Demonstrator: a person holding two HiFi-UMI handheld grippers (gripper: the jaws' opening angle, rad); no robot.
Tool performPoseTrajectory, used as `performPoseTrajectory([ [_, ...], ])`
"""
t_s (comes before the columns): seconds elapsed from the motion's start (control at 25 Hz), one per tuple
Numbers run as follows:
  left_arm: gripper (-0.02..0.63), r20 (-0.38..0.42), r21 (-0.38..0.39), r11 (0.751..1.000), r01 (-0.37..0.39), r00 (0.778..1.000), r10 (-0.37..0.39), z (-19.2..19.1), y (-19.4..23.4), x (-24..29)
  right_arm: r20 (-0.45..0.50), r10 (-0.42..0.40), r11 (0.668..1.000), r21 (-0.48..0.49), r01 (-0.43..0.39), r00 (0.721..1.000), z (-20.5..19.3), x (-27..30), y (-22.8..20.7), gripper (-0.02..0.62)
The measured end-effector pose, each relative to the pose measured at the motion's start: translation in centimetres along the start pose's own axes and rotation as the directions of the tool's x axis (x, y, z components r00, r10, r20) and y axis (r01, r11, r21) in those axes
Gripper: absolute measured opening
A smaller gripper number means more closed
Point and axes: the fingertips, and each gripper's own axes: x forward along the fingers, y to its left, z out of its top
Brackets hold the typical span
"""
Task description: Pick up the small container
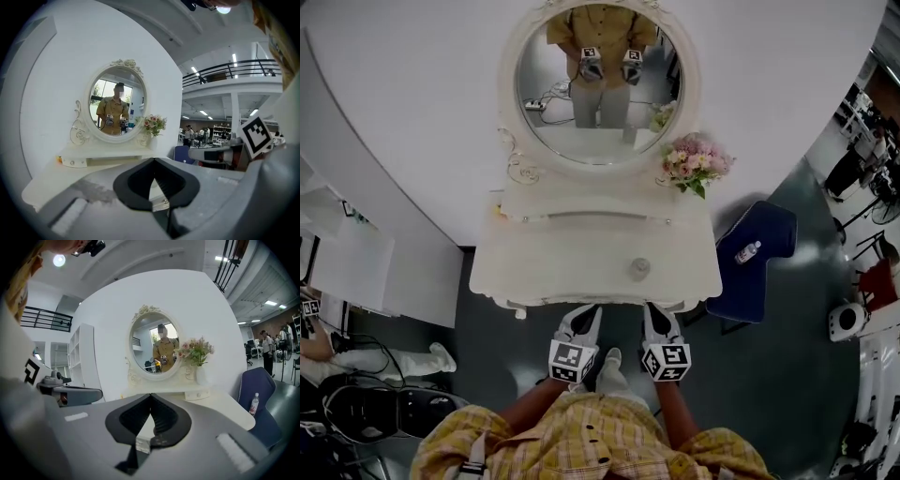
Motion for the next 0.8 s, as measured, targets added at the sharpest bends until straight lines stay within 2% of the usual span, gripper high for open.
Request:
performPoseTrajectory([
  [0.2, 0.0, -0.029, -0.015, 1.0, -0.024, 0.999, 0.024, -0.5, 0.3, 2.5, -0.032, 0.007, 1.0, -0.002, -0.007, 0.999, -1.0, 2.1, -2.1, 0.005],
  [0.4, 0.0, -0.039, -0.013, 0.999, -0.032, 0.999, 0.031, -0.9, 0.8, 5.3, -0.08, 0.024, 1.0, -0.002, -0.024, 0.996, -2.9, 4.8, -4.0, 0.048],
  [0.8, 0.0, -0.059, -0.051, 0.995, -0.086, 0.995, 0.083, -2.4, 3.2, 8.3, -0.185, 0.048, 0.997, -0.043, -0.057, 0.981, -6.6, 9.7, -6.1, 0.269],
])
